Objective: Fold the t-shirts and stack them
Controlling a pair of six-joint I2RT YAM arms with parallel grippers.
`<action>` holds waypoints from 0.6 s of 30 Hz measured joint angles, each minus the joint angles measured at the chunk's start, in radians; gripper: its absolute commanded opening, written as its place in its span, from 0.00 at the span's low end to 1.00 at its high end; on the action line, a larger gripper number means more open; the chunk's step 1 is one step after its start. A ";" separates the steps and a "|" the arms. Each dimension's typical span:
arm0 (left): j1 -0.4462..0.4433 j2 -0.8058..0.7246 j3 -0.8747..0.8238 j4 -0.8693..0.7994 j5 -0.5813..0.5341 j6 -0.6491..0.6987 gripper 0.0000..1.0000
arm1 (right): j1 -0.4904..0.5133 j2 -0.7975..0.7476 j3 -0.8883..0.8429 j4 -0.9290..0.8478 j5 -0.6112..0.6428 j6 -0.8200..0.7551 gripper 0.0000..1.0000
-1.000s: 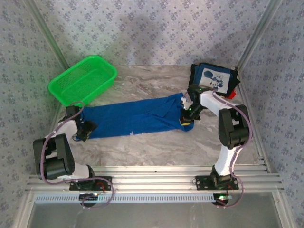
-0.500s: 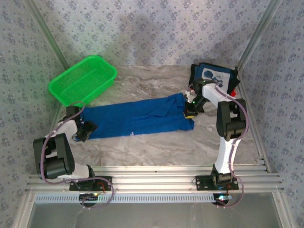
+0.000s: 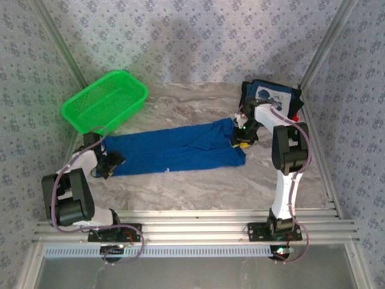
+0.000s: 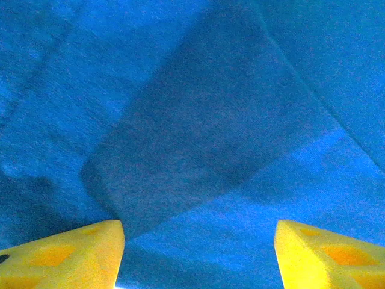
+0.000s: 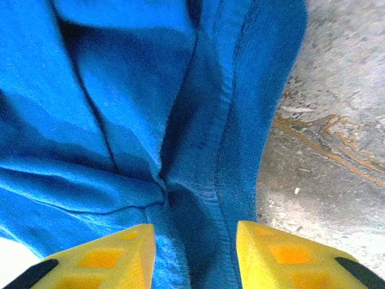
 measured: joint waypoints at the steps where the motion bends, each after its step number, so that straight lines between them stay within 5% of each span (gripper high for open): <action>1: -0.007 -0.008 0.007 -0.014 0.007 0.000 0.70 | 0.000 -0.010 0.000 0.002 0.000 0.010 0.51; 10: -0.156 -0.217 0.114 -0.060 0.053 -0.046 0.79 | 0.142 -0.148 0.005 0.069 -0.073 0.090 0.59; 18: -0.381 -0.358 0.183 -0.037 0.025 -0.053 0.80 | 0.332 -0.011 0.087 0.078 -0.022 -0.003 0.58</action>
